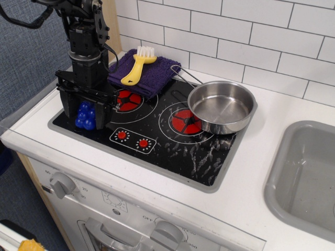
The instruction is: Move the blackberry into the pot
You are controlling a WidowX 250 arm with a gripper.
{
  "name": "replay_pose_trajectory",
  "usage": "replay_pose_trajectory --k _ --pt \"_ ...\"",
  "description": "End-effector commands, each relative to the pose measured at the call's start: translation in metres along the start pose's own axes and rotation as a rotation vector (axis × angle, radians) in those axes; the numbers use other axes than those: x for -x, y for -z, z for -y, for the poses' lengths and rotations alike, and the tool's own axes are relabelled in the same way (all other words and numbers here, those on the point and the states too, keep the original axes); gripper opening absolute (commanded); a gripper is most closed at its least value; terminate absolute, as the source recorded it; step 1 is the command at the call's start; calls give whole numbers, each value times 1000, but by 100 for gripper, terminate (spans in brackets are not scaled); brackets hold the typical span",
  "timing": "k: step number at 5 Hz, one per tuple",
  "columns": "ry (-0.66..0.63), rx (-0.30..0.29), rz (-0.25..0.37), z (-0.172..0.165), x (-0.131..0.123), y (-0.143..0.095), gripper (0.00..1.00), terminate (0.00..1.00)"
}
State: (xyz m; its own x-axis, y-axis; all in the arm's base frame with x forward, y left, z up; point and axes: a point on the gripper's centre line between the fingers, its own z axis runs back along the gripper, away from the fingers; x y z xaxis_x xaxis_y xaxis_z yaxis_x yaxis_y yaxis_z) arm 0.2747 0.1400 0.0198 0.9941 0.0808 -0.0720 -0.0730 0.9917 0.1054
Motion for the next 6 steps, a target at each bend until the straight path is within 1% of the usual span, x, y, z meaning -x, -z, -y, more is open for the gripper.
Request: replay_pose_trajectory --k 1,2,3,4,5,6 --pt "163 -29 173 62 -21 -75 0 0" --pt "310 -25 221 114 -38 -91 0 0" --pt "379 -29 241 157 -56 -91 0 0" --pt "384 -27 231 172 -71 -84 0 0" --pt "399 -38 208 181 -79 -73 0 0" --pt "428 -45 174 186 -79 -63 100 0"
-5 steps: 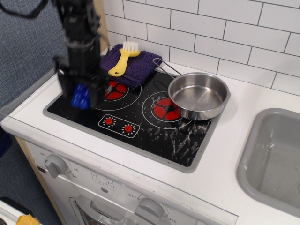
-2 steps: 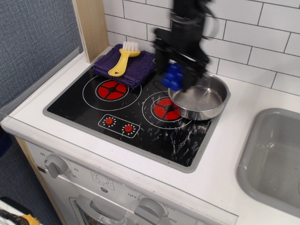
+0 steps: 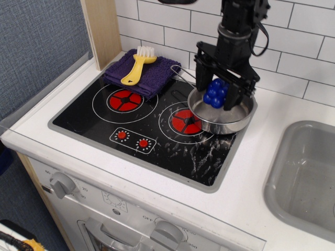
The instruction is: Move the blackberry into the pot
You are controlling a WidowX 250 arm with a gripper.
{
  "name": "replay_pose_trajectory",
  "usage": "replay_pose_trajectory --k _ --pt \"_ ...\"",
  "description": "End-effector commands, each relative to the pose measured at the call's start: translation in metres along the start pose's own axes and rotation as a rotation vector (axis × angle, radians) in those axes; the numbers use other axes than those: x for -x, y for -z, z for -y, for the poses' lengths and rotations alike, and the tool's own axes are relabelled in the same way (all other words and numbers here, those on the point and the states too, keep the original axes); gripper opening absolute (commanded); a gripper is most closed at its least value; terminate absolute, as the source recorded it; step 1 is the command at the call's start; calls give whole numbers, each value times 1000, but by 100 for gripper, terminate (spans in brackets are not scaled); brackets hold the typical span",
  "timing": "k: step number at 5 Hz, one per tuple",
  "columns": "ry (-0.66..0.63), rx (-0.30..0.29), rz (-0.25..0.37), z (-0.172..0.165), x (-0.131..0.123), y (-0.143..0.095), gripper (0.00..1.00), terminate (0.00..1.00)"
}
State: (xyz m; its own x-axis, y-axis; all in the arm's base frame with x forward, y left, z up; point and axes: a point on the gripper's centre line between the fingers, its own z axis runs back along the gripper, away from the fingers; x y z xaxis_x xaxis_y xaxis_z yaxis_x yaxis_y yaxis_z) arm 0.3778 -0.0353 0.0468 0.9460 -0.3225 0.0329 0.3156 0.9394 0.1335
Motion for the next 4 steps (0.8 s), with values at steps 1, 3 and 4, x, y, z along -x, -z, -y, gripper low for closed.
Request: replay_pose_trajectory --k 1,3,4 --pt "39 2 19 12 3 -10 100 0" --pt "10 30 65 6 10 -34 100 0" --pt "-62 39 113 -4 22 -59 100 0"
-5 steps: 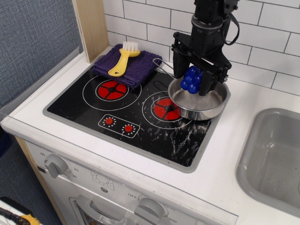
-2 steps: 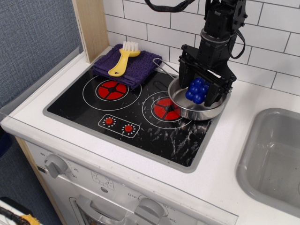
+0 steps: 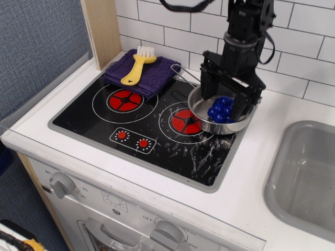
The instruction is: Move the blackberry into the pot
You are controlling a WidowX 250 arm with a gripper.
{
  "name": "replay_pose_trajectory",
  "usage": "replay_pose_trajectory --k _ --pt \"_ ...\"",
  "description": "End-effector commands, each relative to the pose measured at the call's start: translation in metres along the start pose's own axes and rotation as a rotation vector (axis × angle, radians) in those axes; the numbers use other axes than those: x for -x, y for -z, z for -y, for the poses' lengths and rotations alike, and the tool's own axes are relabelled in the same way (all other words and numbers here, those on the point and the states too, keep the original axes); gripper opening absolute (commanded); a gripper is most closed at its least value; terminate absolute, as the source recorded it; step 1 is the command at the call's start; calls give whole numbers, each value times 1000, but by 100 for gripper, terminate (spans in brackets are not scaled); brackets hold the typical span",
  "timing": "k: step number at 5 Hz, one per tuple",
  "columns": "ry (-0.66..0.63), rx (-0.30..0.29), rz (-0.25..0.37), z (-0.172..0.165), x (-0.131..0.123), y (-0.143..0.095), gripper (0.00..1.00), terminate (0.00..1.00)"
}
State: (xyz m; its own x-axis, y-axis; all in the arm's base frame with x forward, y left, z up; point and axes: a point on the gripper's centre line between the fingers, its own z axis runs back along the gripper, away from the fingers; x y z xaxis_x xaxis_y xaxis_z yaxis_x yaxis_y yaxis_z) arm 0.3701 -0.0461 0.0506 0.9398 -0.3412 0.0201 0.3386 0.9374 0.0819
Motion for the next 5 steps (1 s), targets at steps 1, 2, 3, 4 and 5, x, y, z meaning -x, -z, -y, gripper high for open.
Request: replay_pose_trajectory --k 1,2,3,4,5 --pt "-191 -5 116 -20 38 -63 100 0" --pt "-233 27 71 -24 50 -52 100 0" --pt "-220 7 33 -27 56 -46 100 0" --pt "-220 7 33 -27 56 -46 100 0" --pt "-220 7 33 -27 56 -46 100 100"
